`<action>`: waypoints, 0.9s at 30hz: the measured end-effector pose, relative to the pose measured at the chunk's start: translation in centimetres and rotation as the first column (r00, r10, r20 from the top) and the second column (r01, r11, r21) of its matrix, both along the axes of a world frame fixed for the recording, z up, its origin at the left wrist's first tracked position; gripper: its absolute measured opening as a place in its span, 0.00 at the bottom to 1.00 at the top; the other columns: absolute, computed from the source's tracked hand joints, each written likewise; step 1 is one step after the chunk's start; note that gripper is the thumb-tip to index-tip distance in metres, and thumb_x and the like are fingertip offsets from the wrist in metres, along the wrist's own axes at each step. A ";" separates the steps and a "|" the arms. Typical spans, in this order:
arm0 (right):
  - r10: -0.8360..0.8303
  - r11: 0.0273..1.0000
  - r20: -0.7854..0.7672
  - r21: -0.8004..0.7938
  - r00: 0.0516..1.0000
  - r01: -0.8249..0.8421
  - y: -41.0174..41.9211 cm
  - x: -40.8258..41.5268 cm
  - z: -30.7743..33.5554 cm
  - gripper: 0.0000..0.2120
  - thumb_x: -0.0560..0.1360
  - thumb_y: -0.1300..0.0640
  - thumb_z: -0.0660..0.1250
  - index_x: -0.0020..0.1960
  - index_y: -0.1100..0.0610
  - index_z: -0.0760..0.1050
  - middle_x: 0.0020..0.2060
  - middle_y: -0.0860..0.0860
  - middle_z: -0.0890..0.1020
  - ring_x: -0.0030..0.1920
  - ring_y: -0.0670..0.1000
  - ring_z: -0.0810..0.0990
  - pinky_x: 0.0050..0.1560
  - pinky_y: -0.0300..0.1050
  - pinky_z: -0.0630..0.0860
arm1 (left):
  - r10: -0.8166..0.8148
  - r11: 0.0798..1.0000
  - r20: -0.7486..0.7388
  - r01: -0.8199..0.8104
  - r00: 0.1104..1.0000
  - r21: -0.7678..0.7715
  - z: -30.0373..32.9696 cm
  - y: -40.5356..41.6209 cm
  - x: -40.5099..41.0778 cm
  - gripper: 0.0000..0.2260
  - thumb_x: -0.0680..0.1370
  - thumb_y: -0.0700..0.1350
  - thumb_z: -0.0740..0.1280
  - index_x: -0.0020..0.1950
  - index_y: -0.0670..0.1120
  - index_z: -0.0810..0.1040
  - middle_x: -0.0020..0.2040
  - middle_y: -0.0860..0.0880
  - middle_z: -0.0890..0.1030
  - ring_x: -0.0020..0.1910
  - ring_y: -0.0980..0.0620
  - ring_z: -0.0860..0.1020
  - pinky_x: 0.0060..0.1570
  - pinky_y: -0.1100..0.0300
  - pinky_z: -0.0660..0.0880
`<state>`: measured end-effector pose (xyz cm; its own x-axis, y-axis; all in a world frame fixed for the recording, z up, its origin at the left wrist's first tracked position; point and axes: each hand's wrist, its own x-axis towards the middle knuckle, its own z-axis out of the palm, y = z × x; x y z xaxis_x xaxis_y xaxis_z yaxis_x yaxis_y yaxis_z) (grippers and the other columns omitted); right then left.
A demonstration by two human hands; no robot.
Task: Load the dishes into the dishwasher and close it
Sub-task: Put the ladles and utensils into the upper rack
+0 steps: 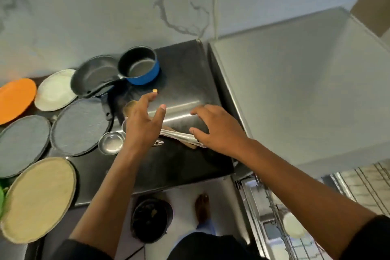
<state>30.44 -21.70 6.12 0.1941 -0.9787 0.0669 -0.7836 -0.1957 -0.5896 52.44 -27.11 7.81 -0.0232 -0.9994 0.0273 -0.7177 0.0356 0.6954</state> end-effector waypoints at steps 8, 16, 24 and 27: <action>0.104 0.986 -0.155 0.143 0.982 -0.082 -5.2 7.5 -2.0 0.19 0.77 0.40 0.68 0.64 0.48 0.75 0.57 0.48 0.79 0.58 0.52 0.77 0.51 0.49 0.75 | 0.166 0.986 -0.174 -0.159 0.971 0.052 -0.8 -0.7 5.1 0.15 0.85 0.48 0.60 0.71 0.53 0.75 0.67 0.54 0.79 0.66 0.54 0.77 0.68 0.45 0.74; 0.101 0.992 -0.296 0.106 0.950 -0.072 -5.9 10.9 -4.4 0.15 0.76 0.51 0.70 0.60 0.50 0.71 0.53 0.51 0.75 0.50 0.55 0.78 0.42 0.50 0.76 | 0.204 0.977 -0.220 -0.186 0.954 0.102 -1.8 -1.1 7.3 0.15 0.86 0.51 0.61 0.72 0.51 0.76 0.66 0.53 0.80 0.64 0.54 0.78 0.67 0.46 0.75; -0.093 0.981 0.004 0.170 0.996 0.091 -5.5 9.4 -4.1 0.07 0.71 0.54 0.74 0.47 0.51 0.78 0.46 0.46 0.77 0.46 0.48 0.76 0.48 0.49 0.79 | 0.193 0.981 -0.235 -0.181 0.953 0.069 -2.3 -1.5 6.7 0.15 0.85 0.50 0.63 0.72 0.52 0.75 0.68 0.52 0.77 0.66 0.53 0.75 0.66 0.45 0.75; -0.208 0.968 0.135 0.171 0.969 0.184 -4.8 8.2 -3.1 0.07 0.70 0.54 0.76 0.45 0.51 0.79 0.44 0.45 0.78 0.44 0.46 0.77 0.46 0.45 0.78 | 0.254 0.962 -0.272 -0.272 0.928 -0.029 -1.8 -1.1 5.9 0.18 0.83 0.51 0.65 0.73 0.53 0.72 0.69 0.51 0.75 0.67 0.51 0.73 0.68 0.44 0.73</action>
